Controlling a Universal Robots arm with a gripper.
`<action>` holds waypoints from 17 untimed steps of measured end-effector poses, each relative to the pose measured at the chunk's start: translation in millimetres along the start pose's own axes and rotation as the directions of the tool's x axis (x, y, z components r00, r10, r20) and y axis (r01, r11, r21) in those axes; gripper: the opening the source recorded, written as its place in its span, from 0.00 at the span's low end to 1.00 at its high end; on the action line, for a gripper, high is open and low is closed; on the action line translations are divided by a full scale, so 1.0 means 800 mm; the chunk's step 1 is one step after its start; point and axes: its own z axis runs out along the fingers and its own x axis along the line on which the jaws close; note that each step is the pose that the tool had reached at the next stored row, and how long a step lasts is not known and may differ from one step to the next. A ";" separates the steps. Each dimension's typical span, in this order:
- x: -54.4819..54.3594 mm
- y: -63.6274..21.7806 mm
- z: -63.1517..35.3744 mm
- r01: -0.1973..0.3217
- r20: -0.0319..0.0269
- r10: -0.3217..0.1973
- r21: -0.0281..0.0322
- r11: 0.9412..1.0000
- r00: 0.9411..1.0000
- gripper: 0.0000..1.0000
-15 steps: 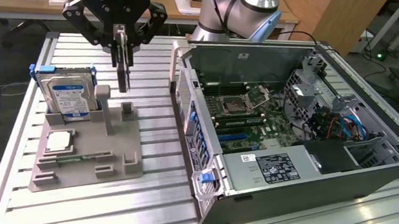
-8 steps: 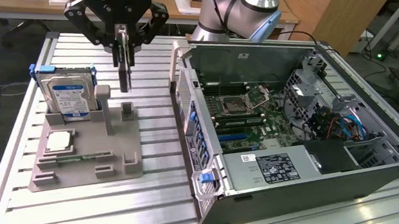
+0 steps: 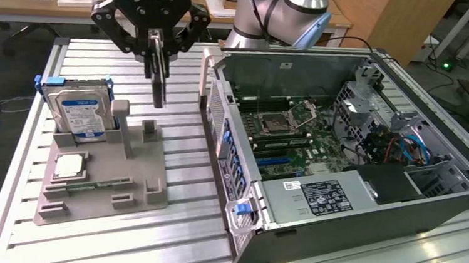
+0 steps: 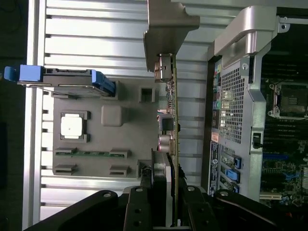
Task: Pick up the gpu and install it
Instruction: 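Pick up the gpu and move the gpu toward the slot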
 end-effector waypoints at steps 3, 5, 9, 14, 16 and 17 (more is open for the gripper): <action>-0.006 0.000 0.000 0.000 0.000 0.000 0.000 1.000 1.000 0.28; -0.009 0.000 0.000 0.000 0.000 0.000 0.000 1.000 1.000 0.28; -0.016 0.000 0.000 0.000 0.000 0.000 0.000 1.000 1.000 0.28; -0.025 -0.001 0.000 0.000 0.000 0.000 0.000 1.000 1.000 0.28; -0.028 -0.001 0.000 0.000 0.000 0.000 0.000 1.000 1.000 0.28; -0.030 -0.001 0.000 0.000 0.000 0.000 0.000 1.000 1.000 0.28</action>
